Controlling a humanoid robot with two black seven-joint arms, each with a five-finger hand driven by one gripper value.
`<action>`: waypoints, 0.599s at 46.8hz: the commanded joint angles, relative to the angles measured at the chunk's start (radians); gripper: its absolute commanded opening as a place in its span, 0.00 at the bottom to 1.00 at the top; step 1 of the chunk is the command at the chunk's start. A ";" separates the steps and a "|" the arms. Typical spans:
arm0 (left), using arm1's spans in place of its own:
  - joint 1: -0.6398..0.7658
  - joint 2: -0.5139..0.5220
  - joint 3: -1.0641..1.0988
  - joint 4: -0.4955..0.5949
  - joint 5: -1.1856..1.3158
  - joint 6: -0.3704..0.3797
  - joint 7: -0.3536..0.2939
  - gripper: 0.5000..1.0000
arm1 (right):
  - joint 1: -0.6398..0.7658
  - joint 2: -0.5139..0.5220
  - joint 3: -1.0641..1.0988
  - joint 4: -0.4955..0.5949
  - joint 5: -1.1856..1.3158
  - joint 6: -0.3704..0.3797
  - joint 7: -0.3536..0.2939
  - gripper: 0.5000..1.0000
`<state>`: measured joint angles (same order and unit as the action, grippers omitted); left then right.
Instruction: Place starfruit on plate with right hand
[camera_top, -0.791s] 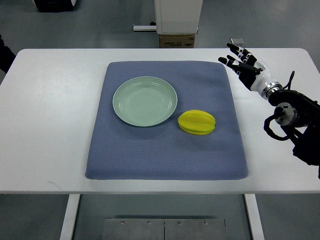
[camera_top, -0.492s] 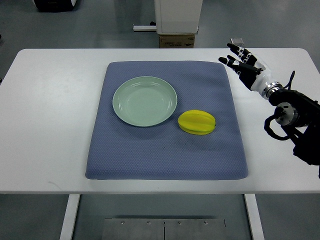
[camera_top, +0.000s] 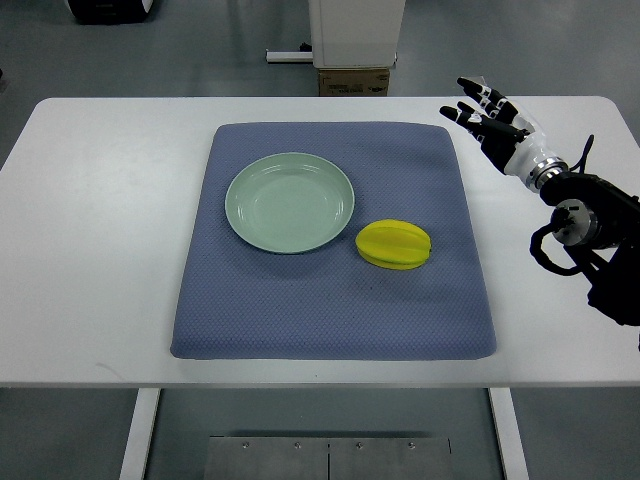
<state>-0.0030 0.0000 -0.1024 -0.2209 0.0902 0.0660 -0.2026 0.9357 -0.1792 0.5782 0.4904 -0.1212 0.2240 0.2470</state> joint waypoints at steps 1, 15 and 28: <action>0.000 0.000 0.001 0.000 0.000 0.000 0.000 1.00 | 0.002 0.001 0.002 0.000 0.000 0.000 -0.005 1.00; 0.000 0.000 0.001 0.000 0.000 0.000 0.000 1.00 | 0.003 0.000 0.003 -0.006 0.000 -0.002 0.002 1.00; 0.000 0.000 0.000 0.000 0.000 0.000 0.000 1.00 | -0.001 -0.003 0.002 -0.003 0.000 0.000 0.037 1.00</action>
<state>-0.0031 0.0000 -0.1021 -0.2209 0.0906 0.0660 -0.2025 0.9386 -0.1810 0.5806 0.4876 -0.1212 0.2224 0.2849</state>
